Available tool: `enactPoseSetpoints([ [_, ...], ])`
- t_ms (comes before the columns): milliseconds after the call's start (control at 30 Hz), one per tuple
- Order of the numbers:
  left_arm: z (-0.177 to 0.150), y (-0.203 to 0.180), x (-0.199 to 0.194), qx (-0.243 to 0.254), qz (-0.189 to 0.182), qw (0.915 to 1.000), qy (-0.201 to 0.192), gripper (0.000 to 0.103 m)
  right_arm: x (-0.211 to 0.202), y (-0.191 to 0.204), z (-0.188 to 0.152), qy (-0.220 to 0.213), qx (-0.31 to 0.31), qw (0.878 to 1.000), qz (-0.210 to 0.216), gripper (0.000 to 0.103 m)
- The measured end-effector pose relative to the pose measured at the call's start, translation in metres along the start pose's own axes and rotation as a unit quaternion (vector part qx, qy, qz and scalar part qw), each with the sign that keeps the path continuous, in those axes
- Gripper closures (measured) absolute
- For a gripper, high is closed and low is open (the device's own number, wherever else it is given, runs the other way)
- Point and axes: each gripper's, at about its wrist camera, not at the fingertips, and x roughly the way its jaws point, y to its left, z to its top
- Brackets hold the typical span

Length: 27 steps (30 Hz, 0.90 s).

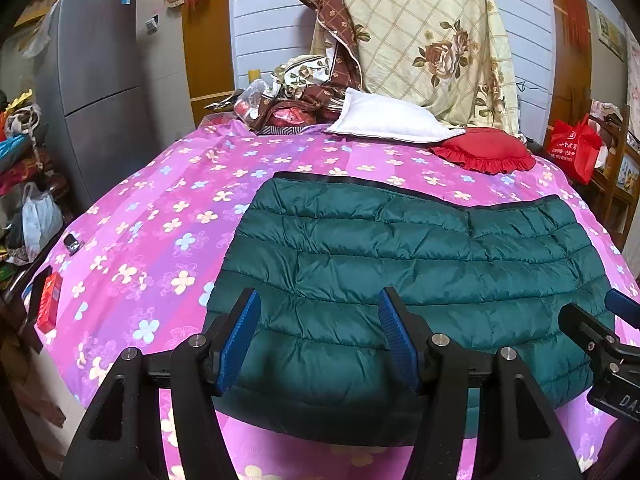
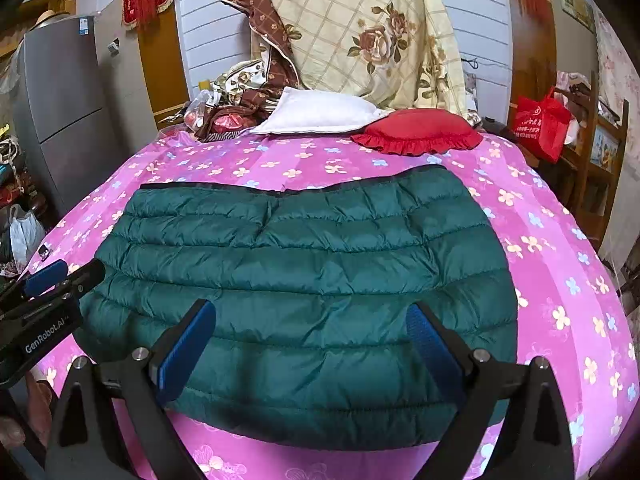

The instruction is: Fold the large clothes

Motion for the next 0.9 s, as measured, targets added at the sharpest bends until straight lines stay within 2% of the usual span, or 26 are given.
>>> enactPoseSetpoints([
  [900, -0.0017, -0.0019, 0.0094, 0.006, 0.001, 1.0, 0.004, 0.06, 0.0102, -0.0025, -0.0007, 0.01, 0.004, 1.0, 0.002, 0.005],
])
